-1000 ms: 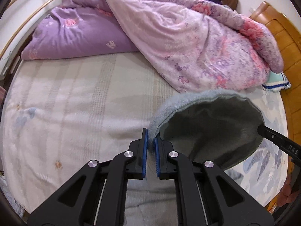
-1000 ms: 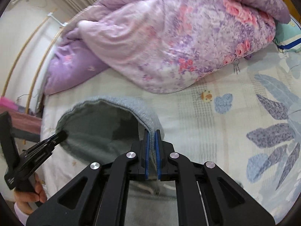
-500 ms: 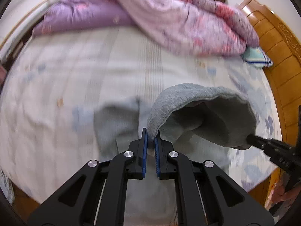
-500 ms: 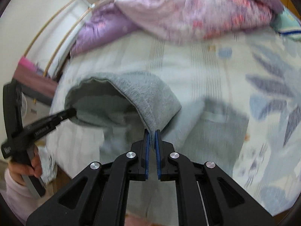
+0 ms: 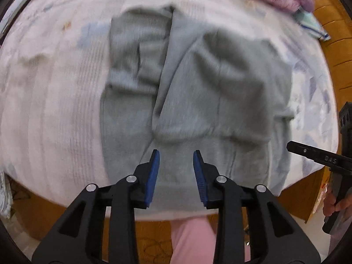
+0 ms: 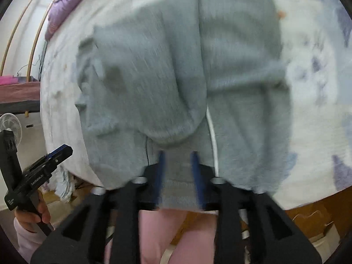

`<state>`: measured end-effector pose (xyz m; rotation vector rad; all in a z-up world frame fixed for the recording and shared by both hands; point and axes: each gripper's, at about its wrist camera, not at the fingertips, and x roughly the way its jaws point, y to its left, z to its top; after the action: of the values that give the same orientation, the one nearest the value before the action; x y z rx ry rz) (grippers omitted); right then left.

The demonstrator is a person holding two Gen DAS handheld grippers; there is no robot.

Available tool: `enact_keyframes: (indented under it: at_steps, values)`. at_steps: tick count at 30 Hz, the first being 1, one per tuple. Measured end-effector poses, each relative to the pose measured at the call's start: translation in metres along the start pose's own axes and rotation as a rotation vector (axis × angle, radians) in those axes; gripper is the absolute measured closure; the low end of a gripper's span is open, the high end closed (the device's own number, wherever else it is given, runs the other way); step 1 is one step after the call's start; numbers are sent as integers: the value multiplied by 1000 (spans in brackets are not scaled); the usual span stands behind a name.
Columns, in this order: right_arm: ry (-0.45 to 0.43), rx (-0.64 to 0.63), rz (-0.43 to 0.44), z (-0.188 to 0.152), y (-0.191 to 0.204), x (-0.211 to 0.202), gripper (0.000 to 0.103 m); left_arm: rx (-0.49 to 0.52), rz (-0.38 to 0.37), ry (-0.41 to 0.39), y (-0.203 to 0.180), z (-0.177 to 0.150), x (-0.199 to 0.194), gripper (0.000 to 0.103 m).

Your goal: Fold large clothes

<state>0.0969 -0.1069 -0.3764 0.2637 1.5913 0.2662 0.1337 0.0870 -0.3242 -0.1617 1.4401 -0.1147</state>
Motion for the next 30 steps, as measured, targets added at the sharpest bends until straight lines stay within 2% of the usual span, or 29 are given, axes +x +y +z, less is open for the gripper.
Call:
enact_keyframes:
  at_steps: [2, 4, 6, 9, 10, 11, 13, 14, 15, 16, 18, 19, 21, 22, 24, 26, 28, 30]
  values:
    - [-78, -45, 0, 11, 13, -13, 52, 12, 7, -34, -6, 13, 4, 70]
    - [-138, -104, -5, 36, 31, -13, 52, 20, 13, -70, -11, 31, 16, 71]
    - [-184, -119, 29, 59, 40, -7, 63, 5, -9, -85, -14, 49, 29, 71]
    - [-224, -151, 56, 102, 61, 12, 71, -23, -33, -69, -17, 73, 59, 71]
    - [-226, -160, 64, 108, 65, 18, 72, -22, -44, -31, -19, 77, 74, 71]
    - [-191, -162, 57, 119, 68, 35, 73, -17, -50, 3, -20, 75, 86, 71]
    - [-82, -140, 14, 127, 63, 68, 77, -9, -32, 100, -20, 63, 117, 73]
    - [-25, -120, -33, 123, 55, 92, 83, -3, -37, 100, -17, 57, 127, 73]
    - [6, -101, -51, 119, 48, 104, 85, 20, -39, 76, -18, 53, 126, 73]
    - [7, -67, -23, 113, 41, 106, 85, 60, -32, 79, -21, 51, 122, 73]
    - [8, -19, -9, 105, 36, 91, 84, 99, -3, 107, -25, 51, 110, 75]
    - [1, -6, -16, 98, 36, 78, 83, 102, 8, 91, -25, 50, 96, 75]
    - [-18, -21, -16, 85, 40, 60, 82, 110, -17, 65, -27, 48, 80, 75]
    - [-10, -37, -33, 79, 43, 55, 83, 113, -11, 77, -27, 45, 78, 75]
    - [59, -45, -93, 61, 38, 67, 83, 99, 12, 107, -23, 41, 88, 75]
    - [115, -29, -137, 49, 22, 98, 87, 65, 22, 127, -13, 35, 115, 76]
    - [84, -43, -138, 43, 17, 111, 88, 27, 13, 96, -9, 35, 122, 76]
    - [101, -32, -153, 45, 22, 103, 86, 8, 18, 95, -11, 35, 115, 76]
